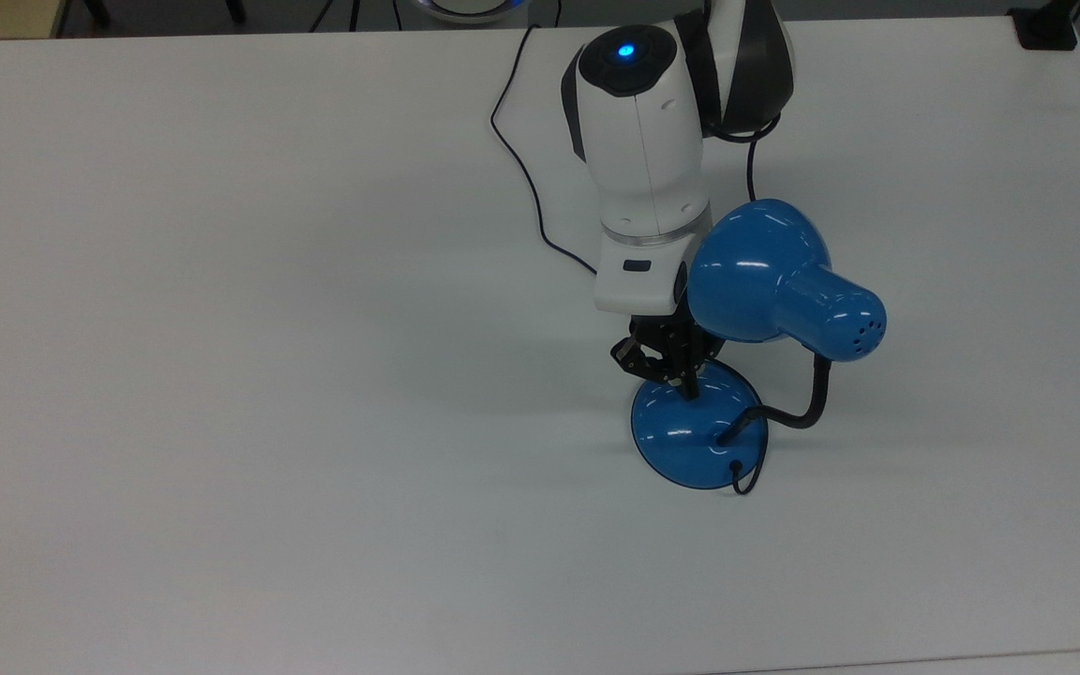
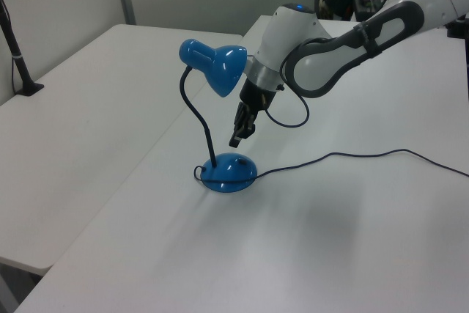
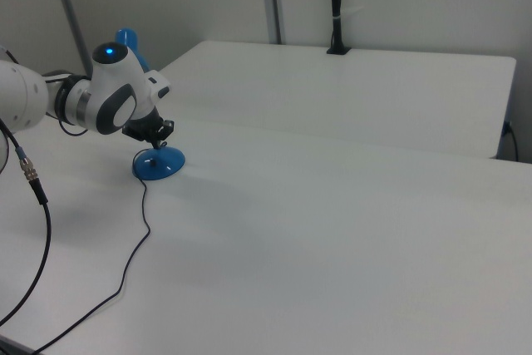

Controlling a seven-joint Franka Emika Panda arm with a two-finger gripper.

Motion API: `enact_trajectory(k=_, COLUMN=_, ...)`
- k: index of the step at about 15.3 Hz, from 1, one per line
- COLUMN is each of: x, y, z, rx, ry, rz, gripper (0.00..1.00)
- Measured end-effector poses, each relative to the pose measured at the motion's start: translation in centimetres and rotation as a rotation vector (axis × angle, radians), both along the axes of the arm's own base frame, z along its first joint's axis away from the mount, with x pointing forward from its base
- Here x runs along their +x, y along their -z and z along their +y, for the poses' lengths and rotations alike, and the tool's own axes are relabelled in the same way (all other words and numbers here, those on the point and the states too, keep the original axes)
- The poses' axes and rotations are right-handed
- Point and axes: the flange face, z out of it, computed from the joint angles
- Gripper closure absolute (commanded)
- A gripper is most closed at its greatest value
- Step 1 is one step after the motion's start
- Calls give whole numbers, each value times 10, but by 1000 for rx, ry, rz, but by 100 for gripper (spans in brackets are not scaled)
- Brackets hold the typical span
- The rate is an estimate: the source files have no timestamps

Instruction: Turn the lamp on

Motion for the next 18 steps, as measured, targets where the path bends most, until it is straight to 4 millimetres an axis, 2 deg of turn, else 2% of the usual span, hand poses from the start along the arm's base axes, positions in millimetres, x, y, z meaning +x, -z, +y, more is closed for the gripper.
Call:
enact_trajectory(k=13, x=-9, y=17, z=8, rx=-13, ry=-20, rz=35, gripper=100)
enact_trajectory(k=18, x=-14, y=28, z=21, rx=-21, ry=-41, rz=50, gripper=100)
